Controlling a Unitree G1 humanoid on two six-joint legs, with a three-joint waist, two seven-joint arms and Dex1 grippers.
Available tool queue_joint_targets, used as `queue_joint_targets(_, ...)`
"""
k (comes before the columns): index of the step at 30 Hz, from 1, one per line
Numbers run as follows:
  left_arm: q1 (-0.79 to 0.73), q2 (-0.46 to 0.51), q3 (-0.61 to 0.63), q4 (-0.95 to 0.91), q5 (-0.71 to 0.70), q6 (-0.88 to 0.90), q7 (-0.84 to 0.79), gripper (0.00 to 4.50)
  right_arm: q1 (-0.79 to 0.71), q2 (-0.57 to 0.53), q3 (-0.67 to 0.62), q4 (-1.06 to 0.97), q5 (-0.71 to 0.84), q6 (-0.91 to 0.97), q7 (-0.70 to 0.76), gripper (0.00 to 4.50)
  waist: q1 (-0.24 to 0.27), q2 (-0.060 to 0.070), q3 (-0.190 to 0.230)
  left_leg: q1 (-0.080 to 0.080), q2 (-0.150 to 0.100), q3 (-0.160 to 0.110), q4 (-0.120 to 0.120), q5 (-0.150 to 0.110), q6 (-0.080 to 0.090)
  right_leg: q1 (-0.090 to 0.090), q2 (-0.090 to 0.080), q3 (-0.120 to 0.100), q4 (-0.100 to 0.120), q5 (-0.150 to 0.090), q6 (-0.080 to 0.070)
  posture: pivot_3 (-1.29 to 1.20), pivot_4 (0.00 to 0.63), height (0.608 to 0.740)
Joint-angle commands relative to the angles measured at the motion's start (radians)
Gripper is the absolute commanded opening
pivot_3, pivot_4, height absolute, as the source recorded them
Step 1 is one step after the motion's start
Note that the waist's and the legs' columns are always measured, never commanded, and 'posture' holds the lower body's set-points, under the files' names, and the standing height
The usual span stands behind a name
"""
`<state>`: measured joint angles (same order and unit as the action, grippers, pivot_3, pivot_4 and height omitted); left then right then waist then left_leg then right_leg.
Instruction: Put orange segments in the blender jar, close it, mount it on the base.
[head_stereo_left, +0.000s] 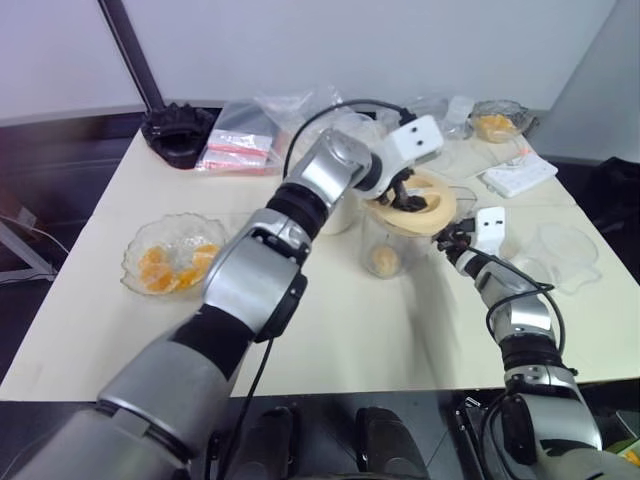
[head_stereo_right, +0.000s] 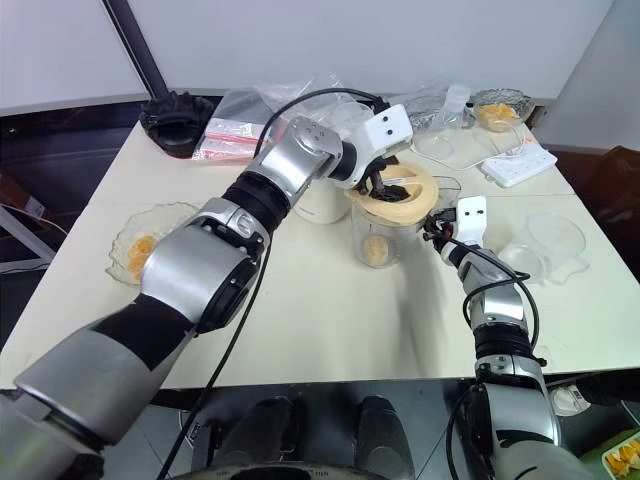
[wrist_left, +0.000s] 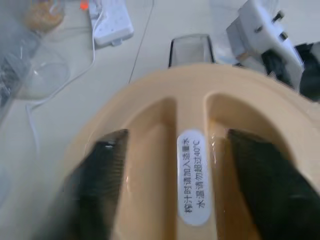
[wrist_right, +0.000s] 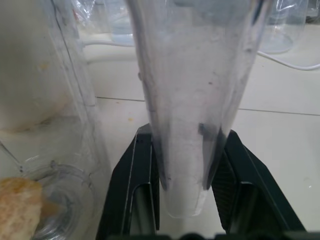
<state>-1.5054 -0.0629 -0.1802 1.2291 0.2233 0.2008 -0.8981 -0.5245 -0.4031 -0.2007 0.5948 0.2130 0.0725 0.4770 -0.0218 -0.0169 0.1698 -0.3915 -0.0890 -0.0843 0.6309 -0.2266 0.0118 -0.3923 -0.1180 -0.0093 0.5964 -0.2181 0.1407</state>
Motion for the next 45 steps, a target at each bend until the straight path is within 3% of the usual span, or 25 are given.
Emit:
queue_joint_targets(1, 0.025, 0.024, -0.043, 0.097, 0.049, 0.024, -0.030, 4.08, -0.025, -0.022, -0.003, -0.041, 0.002, -0.029, 0.020, 0.83, 0.000, 0.000, 0.000, 0.000, 0.000, 0.000, -0.001, 0.000, 0.000, -0.001, 0.000, 0.000, 0.000, 0.000, 0.000, 0.00, 0.150, 0.740)
queue_joint_targets(7, -0.079, 0.046, 0.029, 0.076, -0.028, 0.021, -0.095, 4.08, -0.030, -0.031, -0.005, -0.024, 0.000, -0.033, 0.032, 0.83, 0.002, 0.001, 0.003, -0.006, -0.001, 0.002, -0.002, 0.001, 0.002, -0.008, 0.000, 0.001, 0.000, 0.000, 0.000, 0.00, 0.150, 0.740)
queue_joint_targets(10, -0.146, 0.063, 0.077, 0.055, -0.083, 0.034, -0.160, 4.08, -0.045, -0.036, -0.003, 0.004, -0.007, -0.036, 0.035, 0.83, 0.002, 0.003, 0.007, -0.016, -0.002, 0.002, 0.000, 0.003, 0.003, -0.019, 0.000, 0.001, 0.002, 0.001, -0.001, 0.00, 0.150, 0.740)
queue_joint_targets(23, -0.260, 0.128, 0.192, -0.010, -0.221, 0.065, -0.239, 4.08, -0.054, -0.059, 0.022, 0.054, -0.053, -0.015, -0.002, 0.83, 0.002, 0.003, 0.023, -0.018, -0.002, 0.003, 0.000, 0.003, 0.002, -0.021, 0.000, 0.002, 0.003, 0.003, -0.004, 0.00, 0.150, 0.740)
queue_joint_targets(27, -0.244, 0.169, 0.199, -0.048, -0.242, 0.079, -0.239, 4.12, -0.027, -0.070, 0.033, 0.001, -0.089, 0.054, -0.075, 2.50, 0.005, 0.003, 0.024, -0.017, -0.002, 0.002, 0.001, 0.004, 0.001, -0.021, 0.000, 0.002, 0.005, 0.003, -0.004, 0.00, 0.150, 0.740)
queue_joint_targets(31, -0.198, 0.206, 0.203, -0.104, -0.265, 0.122, -0.244, 4.12, 0.024, -0.039, 0.050, -0.128, -0.092, 0.133, -0.107, 4.45, 0.004, 0.003, 0.024, -0.019, -0.003, 0.003, -0.001, 0.004, 0.001, -0.025, 0.000, 0.004, 0.008, 0.003, -0.005, 0.00, 0.150, 0.740)
queue_joint_targets(35, -0.134, 0.238, 0.210, -0.171, -0.285, 0.186, -0.217, 4.12, 0.049, -0.019, 0.059, -0.205, -0.104, 0.178, -0.151, 4.45, 0.003, 0.003, 0.024, -0.023, -0.003, 0.007, 0.000, 0.004, 0.000, -0.035, -0.001, 0.007, 0.016, 0.003, -0.005, 0.00, 0.150, 0.740)
queue_joint_targets(45, -0.008, 0.291, 0.187, -0.302, -0.292, 0.279, -0.156, 4.12, 0.020, -0.033, -0.005, -0.190, -0.064, 0.169, -0.166, 4.45, 0.004, 0.003, 0.024, -0.023, -0.003, 0.006, 0.001, 0.008, -0.004, -0.035, 0.000, 0.007, 0.019, 0.005, -0.007, 0.00, 0.150, 0.740)
